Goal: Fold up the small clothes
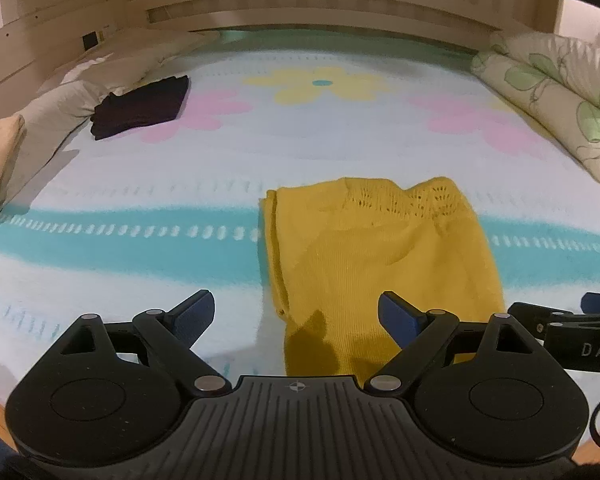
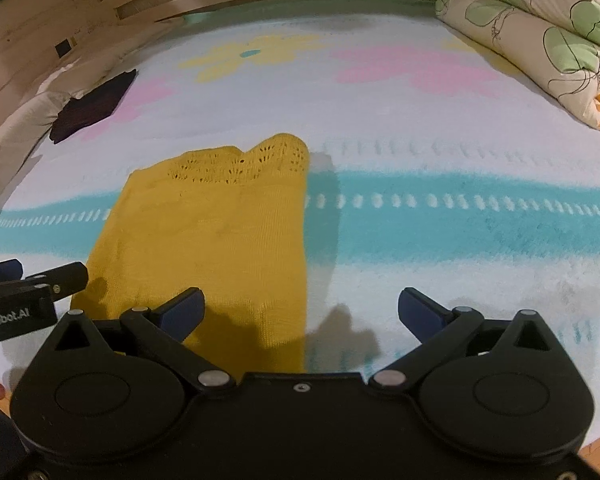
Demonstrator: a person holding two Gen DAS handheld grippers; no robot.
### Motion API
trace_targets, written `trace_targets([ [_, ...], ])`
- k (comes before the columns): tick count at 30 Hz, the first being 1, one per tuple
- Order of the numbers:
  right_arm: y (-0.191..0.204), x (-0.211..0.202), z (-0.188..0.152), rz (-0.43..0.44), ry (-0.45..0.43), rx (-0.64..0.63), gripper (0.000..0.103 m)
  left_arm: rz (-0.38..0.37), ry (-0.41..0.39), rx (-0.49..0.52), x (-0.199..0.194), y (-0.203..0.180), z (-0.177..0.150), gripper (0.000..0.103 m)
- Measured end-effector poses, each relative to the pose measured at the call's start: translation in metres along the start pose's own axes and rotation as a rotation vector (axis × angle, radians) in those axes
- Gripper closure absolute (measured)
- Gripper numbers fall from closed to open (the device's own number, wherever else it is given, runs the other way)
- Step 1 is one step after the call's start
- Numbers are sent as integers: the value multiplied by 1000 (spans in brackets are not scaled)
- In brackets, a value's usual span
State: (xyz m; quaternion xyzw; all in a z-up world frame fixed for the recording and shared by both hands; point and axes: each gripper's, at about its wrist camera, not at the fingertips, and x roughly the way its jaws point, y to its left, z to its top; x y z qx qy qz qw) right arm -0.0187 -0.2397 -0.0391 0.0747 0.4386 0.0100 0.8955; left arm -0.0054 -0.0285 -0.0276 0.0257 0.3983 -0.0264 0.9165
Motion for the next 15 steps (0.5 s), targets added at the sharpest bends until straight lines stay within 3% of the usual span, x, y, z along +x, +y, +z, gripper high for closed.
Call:
trace_targets([
  [15, 3, -19, -3, 19, -85, -29, 0, 4, -29, 38, -12, -6, -6, 15],
])
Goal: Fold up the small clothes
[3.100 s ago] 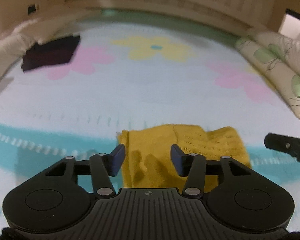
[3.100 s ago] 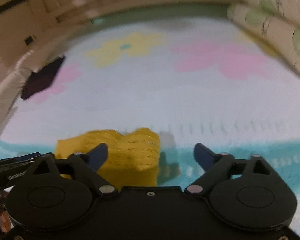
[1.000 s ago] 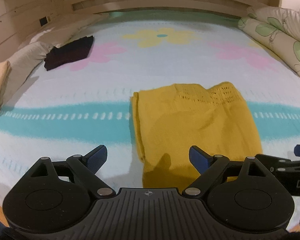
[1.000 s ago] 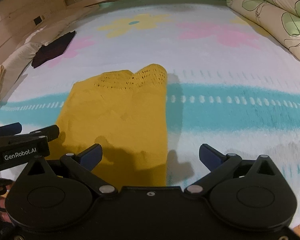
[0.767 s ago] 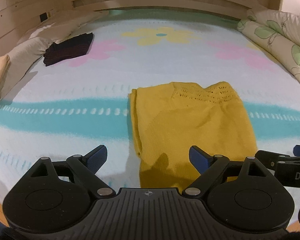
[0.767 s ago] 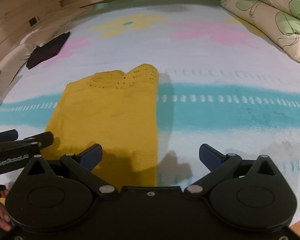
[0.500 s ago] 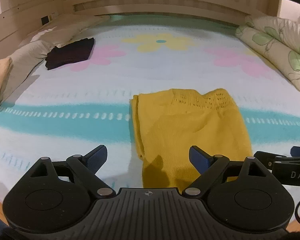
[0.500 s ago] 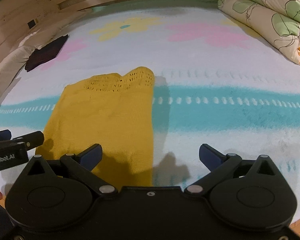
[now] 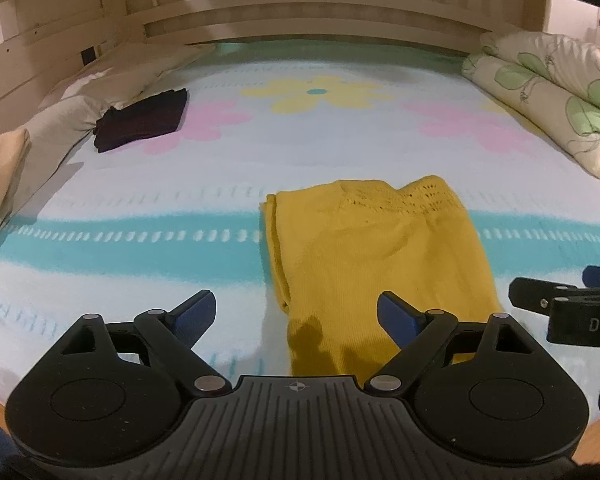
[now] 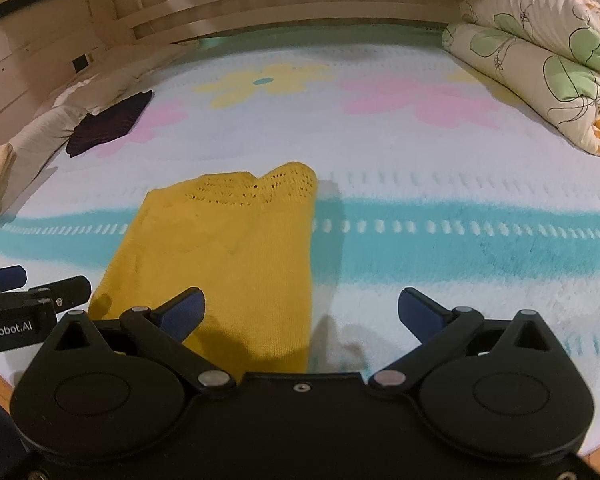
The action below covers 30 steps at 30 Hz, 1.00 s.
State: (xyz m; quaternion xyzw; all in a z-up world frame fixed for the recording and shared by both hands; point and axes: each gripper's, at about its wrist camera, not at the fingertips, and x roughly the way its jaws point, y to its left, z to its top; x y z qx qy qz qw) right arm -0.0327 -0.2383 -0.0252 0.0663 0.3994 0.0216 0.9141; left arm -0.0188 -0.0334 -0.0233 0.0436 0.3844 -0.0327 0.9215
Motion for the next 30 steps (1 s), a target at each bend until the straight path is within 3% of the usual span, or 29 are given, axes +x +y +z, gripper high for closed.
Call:
trace_targets([
  [16, 2, -2, -5, 5, 4, 3, 0, 26, 27, 8, -5, -8, -13, 15],
  [30, 2, 3, -8, -5, 22, 15, 0, -1, 65, -32, 5, 1, -20, 16],
])
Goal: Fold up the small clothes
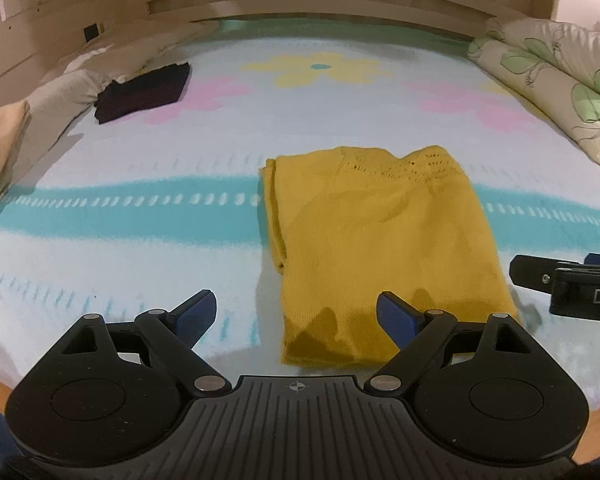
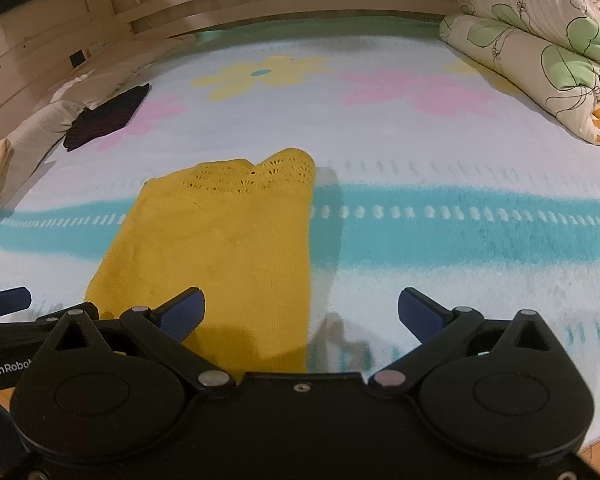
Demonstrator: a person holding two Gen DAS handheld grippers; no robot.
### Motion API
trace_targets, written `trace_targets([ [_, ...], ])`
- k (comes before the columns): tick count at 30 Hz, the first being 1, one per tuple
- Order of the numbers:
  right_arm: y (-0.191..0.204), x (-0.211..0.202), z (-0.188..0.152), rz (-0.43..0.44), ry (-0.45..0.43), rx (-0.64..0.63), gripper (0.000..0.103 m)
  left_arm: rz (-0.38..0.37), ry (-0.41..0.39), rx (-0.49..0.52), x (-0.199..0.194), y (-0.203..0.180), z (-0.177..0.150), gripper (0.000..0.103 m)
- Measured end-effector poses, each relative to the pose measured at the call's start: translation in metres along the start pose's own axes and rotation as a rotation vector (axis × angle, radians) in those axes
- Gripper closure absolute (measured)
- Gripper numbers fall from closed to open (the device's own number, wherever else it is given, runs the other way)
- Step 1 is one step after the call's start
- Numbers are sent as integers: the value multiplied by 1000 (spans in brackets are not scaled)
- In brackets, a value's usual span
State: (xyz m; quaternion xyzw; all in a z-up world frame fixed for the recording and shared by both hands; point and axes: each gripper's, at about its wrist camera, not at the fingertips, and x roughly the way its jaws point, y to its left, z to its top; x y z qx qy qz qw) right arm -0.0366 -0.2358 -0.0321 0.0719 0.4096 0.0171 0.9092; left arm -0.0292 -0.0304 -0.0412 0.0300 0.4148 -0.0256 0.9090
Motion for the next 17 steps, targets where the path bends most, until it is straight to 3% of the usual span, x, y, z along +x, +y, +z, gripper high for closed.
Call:
trace_targets([
  [17, 0, 14, 1, -5, 36, 28, 0, -2, 20, -16, 16, 6, 2, 16],
])
